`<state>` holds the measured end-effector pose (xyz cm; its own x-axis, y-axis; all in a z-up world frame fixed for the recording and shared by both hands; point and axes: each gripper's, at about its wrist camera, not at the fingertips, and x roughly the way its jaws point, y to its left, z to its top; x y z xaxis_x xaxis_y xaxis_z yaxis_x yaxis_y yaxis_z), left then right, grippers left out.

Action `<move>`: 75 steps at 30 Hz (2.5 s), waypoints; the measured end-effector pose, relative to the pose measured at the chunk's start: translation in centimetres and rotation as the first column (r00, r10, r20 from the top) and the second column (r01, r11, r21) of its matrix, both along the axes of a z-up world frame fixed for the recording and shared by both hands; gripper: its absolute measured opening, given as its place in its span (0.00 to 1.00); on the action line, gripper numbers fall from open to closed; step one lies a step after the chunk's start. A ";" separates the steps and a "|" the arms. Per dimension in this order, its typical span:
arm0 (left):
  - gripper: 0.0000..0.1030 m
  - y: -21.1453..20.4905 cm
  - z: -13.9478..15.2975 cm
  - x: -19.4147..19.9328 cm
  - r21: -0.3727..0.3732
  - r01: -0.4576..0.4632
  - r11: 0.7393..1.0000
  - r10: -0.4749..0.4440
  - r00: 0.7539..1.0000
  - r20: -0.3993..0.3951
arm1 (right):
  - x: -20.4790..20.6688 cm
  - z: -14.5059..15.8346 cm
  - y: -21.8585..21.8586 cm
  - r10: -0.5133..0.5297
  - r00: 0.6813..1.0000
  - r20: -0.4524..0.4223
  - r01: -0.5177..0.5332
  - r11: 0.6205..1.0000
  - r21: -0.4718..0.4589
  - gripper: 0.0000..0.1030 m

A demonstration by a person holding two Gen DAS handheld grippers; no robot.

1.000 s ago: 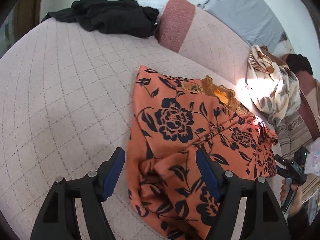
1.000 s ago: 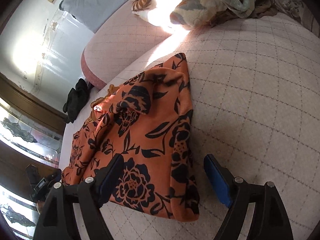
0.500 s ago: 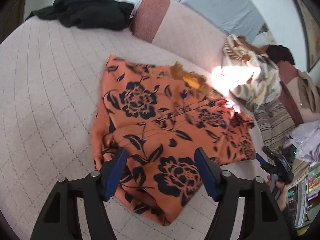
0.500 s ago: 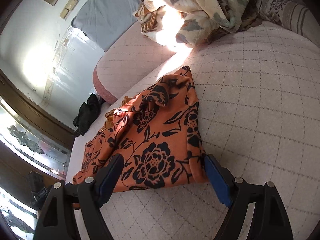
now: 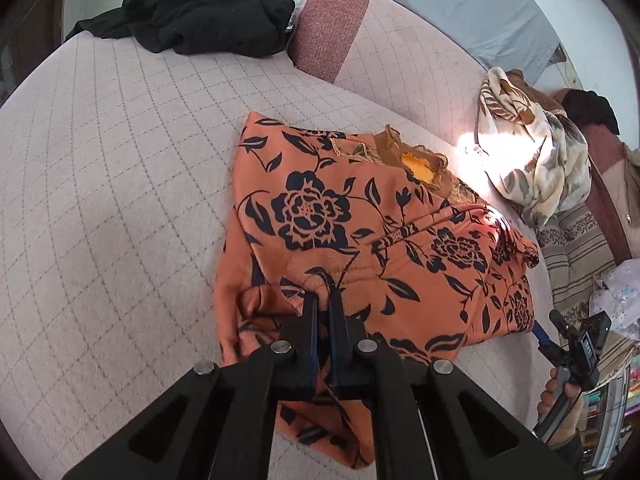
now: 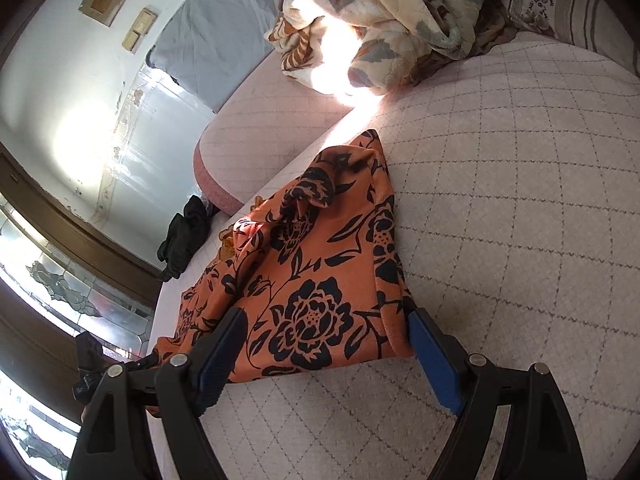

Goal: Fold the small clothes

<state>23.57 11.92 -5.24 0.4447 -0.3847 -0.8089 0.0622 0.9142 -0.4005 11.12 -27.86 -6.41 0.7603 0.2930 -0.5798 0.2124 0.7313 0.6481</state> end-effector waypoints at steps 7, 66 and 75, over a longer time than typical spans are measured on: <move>0.67 -0.4 0.3 -1.0 -0.002 -0.034 0.999 0.034 0.998 0.057 | -0.1 0.0 0.3 0.004 1.000 0.007 -0.004 1.000 0.000 0.82; 0.16 0.9 -4.3 1.9 -0.092 -0.429 0.898 0.428 0.903 -0.035 | 4.5 -4.0 2.4 -0.367 0.915 -0.171 0.403 0.862 0.307 0.54; 0.14 0.8 2.4 0.4 -0.075 -0.358 0.931 0.364 0.925 0.110 | 5.8 0.8 3.7 -0.258 0.960 -0.113 0.278 0.932 0.232 0.12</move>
